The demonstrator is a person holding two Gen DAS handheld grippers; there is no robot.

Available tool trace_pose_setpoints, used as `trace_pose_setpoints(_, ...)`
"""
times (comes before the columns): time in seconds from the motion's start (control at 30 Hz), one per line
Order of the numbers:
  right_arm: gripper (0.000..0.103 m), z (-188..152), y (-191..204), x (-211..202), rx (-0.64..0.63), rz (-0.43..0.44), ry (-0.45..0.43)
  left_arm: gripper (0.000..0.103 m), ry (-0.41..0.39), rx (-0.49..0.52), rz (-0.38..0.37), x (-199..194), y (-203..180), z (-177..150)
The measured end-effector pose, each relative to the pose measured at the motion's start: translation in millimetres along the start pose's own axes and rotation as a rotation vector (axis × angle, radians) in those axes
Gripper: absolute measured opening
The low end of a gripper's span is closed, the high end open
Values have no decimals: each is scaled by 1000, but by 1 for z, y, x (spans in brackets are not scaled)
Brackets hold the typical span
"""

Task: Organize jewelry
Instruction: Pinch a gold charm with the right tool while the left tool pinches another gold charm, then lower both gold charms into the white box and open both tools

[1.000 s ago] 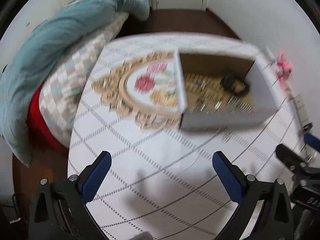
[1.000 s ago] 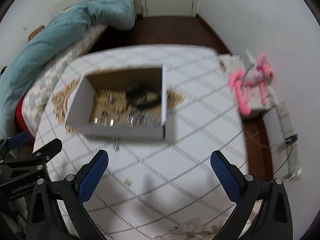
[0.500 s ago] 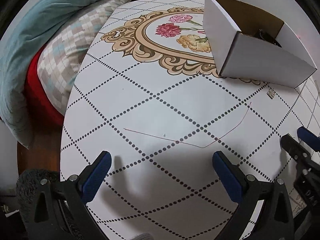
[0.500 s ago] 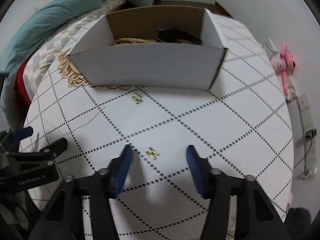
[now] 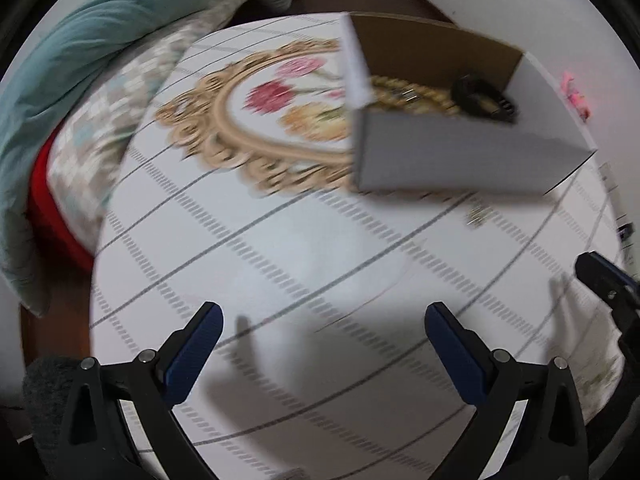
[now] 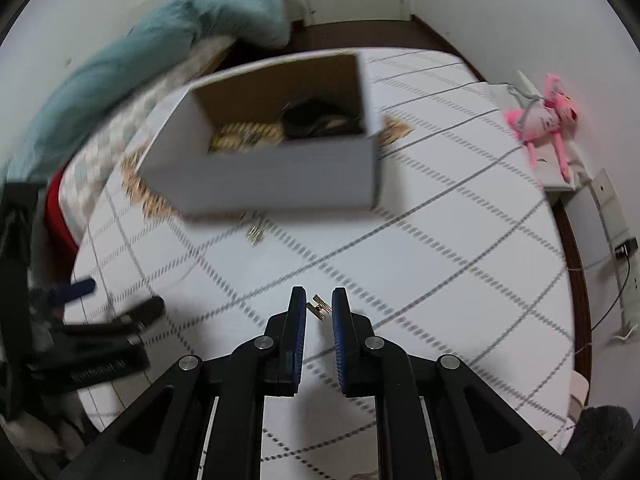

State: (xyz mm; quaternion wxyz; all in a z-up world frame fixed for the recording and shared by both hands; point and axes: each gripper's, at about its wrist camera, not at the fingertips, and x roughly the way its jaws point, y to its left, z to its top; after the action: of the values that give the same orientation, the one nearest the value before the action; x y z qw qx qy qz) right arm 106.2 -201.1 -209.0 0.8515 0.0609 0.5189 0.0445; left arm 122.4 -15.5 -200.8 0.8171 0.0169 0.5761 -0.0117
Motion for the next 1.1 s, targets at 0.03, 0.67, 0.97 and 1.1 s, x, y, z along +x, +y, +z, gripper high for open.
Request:
trace_pose_setpoints(0.03,13,3,-7,-2,14,-9,-9,103,-10,3,-16,0,-9,4)
trace_pose_setpoints(0.67,14,17,-69,11,162,-48,-16,19,-151,177,-7,14,-80,29)
trace_pose_setpoints(0.97,14,16,-71,7,177,-38,-24,9,-157,191,-33,13,-81,28)
trace_pose_setpoints(1.1,14,19,-69,-4,174,-17,-35,9,-136,165,-89,-1,-75,21)
